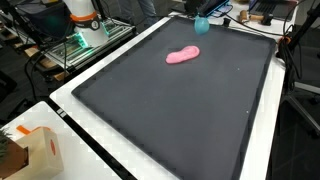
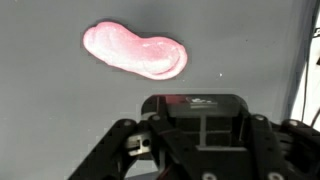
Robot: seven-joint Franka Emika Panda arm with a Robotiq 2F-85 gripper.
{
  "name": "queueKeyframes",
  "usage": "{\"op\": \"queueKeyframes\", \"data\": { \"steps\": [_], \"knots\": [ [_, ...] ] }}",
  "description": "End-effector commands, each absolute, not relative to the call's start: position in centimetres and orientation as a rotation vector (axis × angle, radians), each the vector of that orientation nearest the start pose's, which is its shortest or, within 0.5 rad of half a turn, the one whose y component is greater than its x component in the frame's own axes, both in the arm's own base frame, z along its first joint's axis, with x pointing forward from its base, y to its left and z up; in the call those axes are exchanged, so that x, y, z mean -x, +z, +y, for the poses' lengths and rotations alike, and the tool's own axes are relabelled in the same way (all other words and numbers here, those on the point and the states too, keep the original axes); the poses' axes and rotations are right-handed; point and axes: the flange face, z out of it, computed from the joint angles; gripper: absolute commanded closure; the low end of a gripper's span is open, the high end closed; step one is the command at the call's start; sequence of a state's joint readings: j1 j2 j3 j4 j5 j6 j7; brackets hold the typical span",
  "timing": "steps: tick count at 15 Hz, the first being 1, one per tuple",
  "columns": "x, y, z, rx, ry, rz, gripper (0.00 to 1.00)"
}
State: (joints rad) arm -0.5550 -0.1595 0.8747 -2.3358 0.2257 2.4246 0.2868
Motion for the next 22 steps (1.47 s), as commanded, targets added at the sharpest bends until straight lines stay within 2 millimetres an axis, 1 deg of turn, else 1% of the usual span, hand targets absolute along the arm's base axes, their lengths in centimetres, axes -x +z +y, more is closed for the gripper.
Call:
{"op": "queueKeyframes", "data": {
  "steps": [1,5,11,12,15,20,21,22],
  "knots": [
    [-47.5,41.4,17.0,3.125,-0.180,0.343,0.65],
    [-47.3,42.9,17.9,3.164,-0.041,0.425,0.65],
    [-47.3,44.9,18.7,3.146,0.049,0.431,0.65],
    [-47.1,44.5,18.5,3.139,0.016,0.412,0.40],
    [-47.3,44.8,18.6,3.135,0.026,0.414,0.40],
    [-47.3,44.7,18.6,3.134,0.031,0.414,0.40],
    [-47.4,44.7,18.6,3.134,0.032,0.414,0.65],
    [-47.5,44.1,18.0,3.115,0.043,0.404,0.65]
  ]
}}
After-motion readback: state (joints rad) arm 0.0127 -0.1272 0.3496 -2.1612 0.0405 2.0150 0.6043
